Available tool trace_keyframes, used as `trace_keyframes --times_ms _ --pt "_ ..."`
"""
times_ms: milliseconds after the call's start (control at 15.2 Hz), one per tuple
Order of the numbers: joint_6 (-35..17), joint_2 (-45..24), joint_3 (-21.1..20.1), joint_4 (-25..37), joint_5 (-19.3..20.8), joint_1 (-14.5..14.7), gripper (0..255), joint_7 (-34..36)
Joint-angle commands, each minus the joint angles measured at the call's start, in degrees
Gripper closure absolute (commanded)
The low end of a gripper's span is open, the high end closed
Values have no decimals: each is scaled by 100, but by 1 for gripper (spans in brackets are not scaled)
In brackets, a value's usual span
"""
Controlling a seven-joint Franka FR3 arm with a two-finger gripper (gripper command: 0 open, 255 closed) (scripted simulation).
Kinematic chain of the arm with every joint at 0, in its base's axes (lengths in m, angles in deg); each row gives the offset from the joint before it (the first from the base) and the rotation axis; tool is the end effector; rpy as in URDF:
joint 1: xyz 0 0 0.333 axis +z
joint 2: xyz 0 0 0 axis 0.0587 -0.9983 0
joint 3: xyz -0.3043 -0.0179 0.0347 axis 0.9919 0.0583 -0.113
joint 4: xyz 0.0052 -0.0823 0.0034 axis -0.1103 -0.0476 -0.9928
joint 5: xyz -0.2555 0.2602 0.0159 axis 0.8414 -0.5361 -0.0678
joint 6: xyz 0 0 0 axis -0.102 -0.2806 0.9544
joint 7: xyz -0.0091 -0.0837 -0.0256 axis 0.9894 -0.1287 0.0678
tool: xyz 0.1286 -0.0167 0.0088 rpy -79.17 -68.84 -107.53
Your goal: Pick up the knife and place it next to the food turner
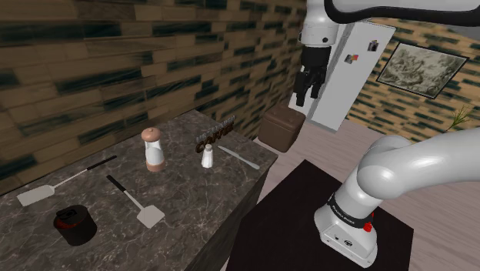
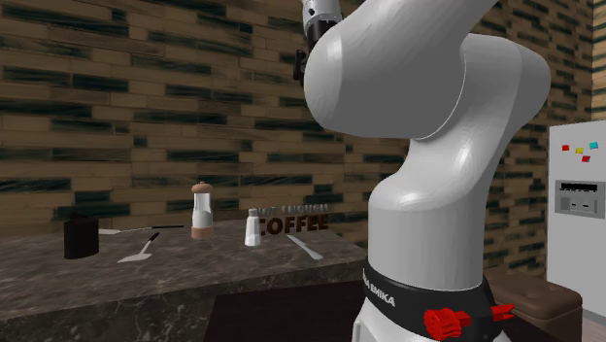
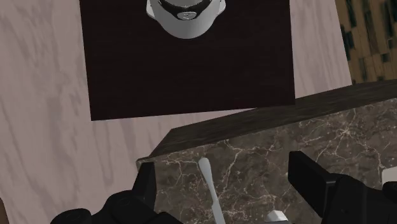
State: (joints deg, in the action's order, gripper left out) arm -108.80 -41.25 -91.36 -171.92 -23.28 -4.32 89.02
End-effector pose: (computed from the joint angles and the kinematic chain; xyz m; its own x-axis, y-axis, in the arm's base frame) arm 0.2756 0.0187 0.5288 0.9804 -0.0270 -0.1949 -0.0190 -0.9989 0.0426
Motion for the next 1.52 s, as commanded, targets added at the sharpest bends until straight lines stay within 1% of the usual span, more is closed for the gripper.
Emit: trace_keyframes --times_ms 0,396,726,1122,1452 --pt "0 0 0 0 0 0 0 0" --pt "-1430 -454 28 -757 38 53 0 -221" --pt "-2674 -1120 39 -1154 71 86 0 -388" --pt "-4170 -2236 33 -1314 124 106 0 -564" --pt "-5330 -3355 18 -1175 202 115 0 -680"
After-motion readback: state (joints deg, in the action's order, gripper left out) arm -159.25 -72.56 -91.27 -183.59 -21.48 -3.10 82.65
